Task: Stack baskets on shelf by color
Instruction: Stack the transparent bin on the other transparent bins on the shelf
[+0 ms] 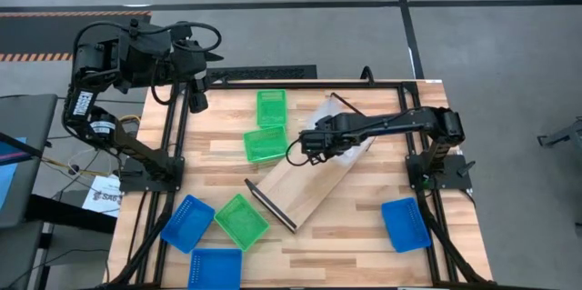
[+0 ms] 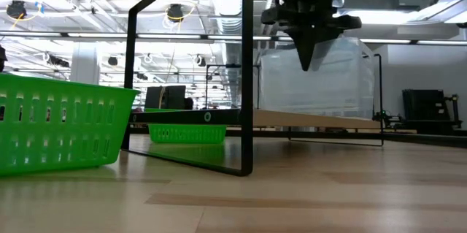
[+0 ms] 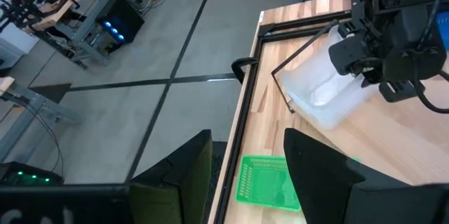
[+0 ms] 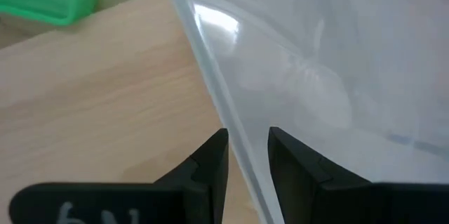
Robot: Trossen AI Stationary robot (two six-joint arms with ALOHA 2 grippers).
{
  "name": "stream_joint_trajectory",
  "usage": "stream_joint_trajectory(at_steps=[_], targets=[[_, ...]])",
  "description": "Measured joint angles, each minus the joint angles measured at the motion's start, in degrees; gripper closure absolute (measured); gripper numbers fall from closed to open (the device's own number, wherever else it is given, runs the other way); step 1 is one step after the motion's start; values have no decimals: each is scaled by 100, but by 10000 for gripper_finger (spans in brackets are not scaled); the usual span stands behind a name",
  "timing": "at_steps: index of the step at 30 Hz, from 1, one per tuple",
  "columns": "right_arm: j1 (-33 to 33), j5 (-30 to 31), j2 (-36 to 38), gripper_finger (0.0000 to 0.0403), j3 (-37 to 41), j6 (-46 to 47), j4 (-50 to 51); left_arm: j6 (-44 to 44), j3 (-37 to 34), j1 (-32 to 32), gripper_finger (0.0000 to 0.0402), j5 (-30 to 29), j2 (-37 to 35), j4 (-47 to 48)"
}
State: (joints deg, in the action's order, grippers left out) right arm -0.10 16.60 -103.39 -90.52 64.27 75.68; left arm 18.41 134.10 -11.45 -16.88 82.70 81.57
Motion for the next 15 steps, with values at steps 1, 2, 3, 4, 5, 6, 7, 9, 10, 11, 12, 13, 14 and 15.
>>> stream_joint_trajectory(at_steps=[1, 2, 3, 4, 5, 6, 7, 9, 10, 11, 12, 13, 14, 15], targets=[[0, 0, 0, 280, 0, 16, 86, -1, 1, 1, 233, 0, 0, 1], [0, 0, 0, 280, 0, 0, 158, 0, 1, -1, 233, 0, 0, 1], [0, 4, 0, 280, 0, -20, 208, 0, 2, 0, 233, 0, 0, 1], [0, 7, 0, 280, 0, -59, 239, 0, 1, 0, 233, 0, 0, 1], [0, 7, 0, 280, 0, -124, 248, 0, 0, 0, 233, 0, 0, -1], [-3, 7, 0, 280, 0, -167, 241, 0, 0, -1, 233, 0, 2, 1], [-7, 7, 0, 280, 0, -209, 234, 0, 0, 1, 233, 0, 0, 1], [-6, 7, 0, 280, 0, -271, 193, 0, 1, -1, 233, 0, 1, 0], [-4, 9, 0, 280, 0, -306, 167, 1, 0, 0, 233, 0, 0, 0], [-4, 11, 0, 280, 0, -329, 152, 3, 1, 1, 233, 0, 0, -1], [-4, 11, 0, 280, 0, -373, 143, 8, 0, 1, 233, 0, 0, 1], [-4, 11, 0, 280, 0, -432, 129, 26, 0, 0, 233, 0, 0, -1], [-4, 12, 0, 280, 0, -461, 105, 47, 1, 0, 233, 0, 0, 1], [-4, 13, 0, 279, 0, -474, 70, 61, 2, 1, 233, 0, 2, -1]])
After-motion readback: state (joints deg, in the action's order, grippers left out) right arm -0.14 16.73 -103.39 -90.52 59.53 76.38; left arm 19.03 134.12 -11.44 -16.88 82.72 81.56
